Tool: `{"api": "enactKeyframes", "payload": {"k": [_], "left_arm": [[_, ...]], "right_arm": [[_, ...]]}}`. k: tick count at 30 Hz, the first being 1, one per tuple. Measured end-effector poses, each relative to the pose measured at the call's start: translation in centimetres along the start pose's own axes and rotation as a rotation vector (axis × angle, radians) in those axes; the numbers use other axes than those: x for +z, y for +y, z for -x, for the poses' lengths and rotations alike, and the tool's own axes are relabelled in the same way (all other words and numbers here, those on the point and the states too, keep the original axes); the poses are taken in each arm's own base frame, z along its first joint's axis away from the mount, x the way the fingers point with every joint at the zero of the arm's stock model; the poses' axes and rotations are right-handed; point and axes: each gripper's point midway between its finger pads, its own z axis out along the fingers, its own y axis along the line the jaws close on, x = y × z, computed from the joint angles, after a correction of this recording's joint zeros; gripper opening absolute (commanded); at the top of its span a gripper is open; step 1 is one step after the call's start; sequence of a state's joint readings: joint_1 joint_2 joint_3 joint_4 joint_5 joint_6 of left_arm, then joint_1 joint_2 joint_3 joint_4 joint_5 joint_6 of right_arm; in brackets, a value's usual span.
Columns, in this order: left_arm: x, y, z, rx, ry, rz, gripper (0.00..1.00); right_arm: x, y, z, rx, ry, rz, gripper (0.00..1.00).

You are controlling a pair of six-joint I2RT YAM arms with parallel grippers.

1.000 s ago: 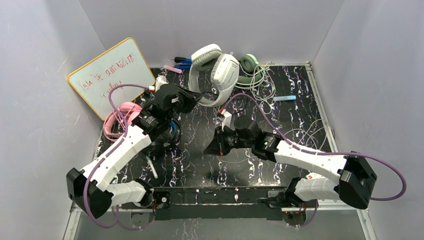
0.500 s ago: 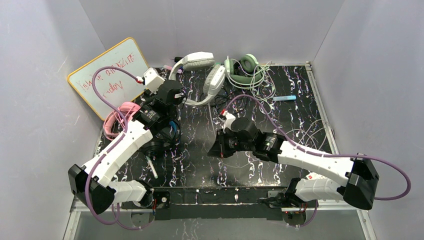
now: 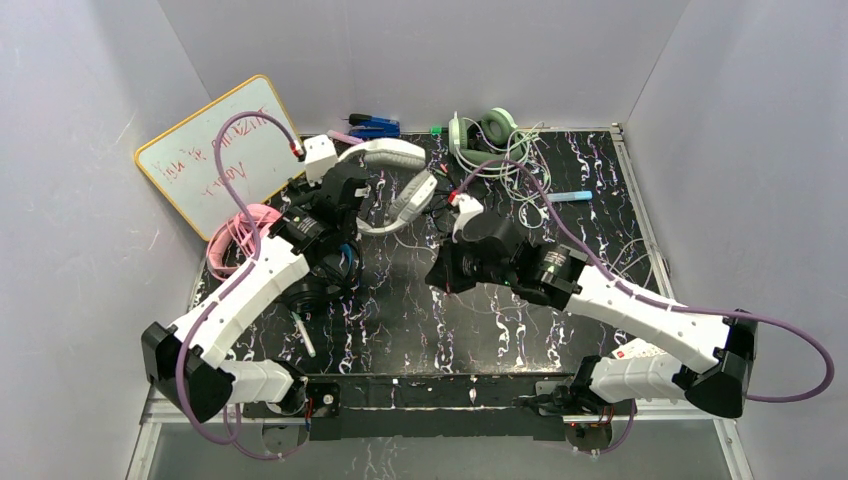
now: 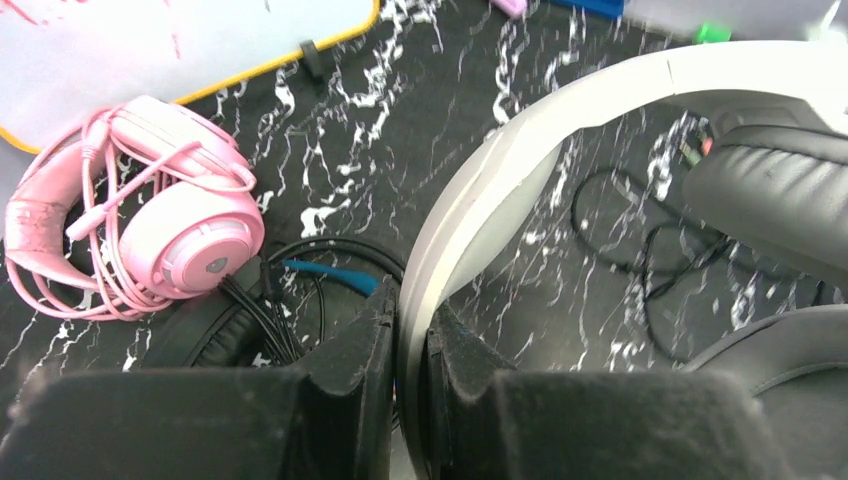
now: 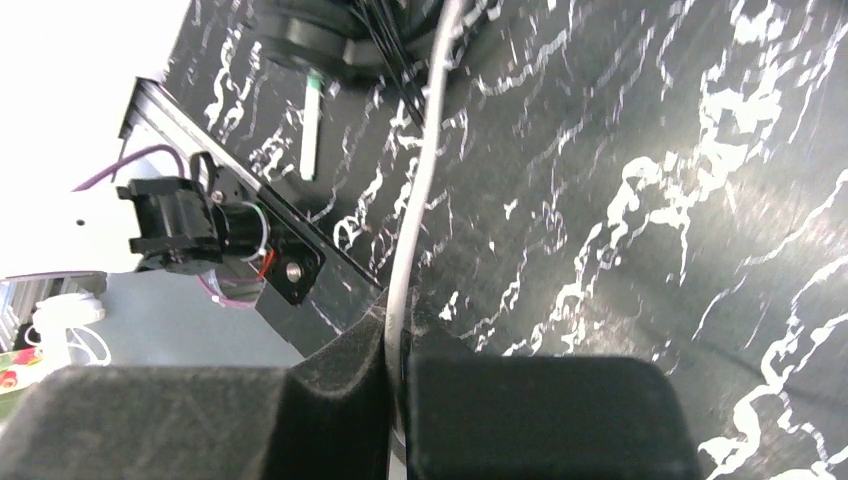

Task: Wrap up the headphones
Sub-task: Wrap the headphones cable around the headphones.

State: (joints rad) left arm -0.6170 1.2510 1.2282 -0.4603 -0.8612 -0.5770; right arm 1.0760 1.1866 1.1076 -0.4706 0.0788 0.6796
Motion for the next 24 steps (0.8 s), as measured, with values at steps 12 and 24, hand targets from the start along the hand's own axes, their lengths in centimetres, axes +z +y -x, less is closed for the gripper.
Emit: {"api": "enactKeyframes", "payload": {"k": [12,24], "left_arm": [[-0.7,-1.8,-8.0,0.418,0.358,-0.122,0.00],[-4.9,-2.3,-12.8,0.618,0.674,-0.334,0.00]], "right_arm": [[0.3,0.1,4.2,-0.237,-0.064,-0.078,0.07],[1.2,-4.3,5.7,-0.340,-0.090,-0.268,0.12]]}}
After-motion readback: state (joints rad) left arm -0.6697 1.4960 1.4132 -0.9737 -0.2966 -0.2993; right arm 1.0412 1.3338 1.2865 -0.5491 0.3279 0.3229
